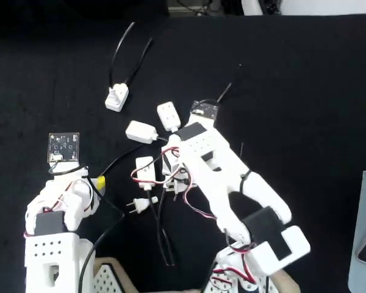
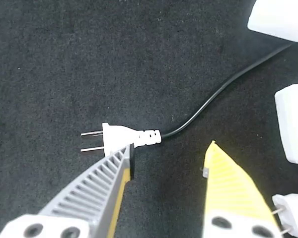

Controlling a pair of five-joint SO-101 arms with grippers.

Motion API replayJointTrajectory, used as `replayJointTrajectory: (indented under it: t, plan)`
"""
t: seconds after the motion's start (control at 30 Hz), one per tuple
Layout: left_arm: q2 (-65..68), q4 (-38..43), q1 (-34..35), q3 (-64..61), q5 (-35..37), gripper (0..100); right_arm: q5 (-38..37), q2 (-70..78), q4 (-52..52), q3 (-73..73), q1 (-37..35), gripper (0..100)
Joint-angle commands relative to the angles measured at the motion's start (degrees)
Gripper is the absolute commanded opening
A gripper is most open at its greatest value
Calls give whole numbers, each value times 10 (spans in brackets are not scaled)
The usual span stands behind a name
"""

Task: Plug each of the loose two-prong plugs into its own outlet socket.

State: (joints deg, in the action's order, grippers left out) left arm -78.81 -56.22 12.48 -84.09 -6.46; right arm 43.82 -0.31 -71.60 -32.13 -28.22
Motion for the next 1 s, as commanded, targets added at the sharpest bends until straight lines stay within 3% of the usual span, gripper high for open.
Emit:
replayJointTrajectory:
  t: [0.0, 0.3, 0.57, 0.83, 0.97]
  plan:
    - [-6, 11, 6, 6, -4, 238, -38, -37, -36, -1, -5, 11]
    - [-6, 11, 6, 6, -4, 238, -176, -233, -98, -5, 30, 11]
    - [-6, 11, 6, 6, -4, 238, -374, -271, -94, -11, 27, 11]
    - [-6, 11, 6, 6, -4, 238, -503, -271, 73, -114, 24, 11]
    - [-6, 11, 6, 6, -4, 238, -482, -271, 90, -135, -9, 12]
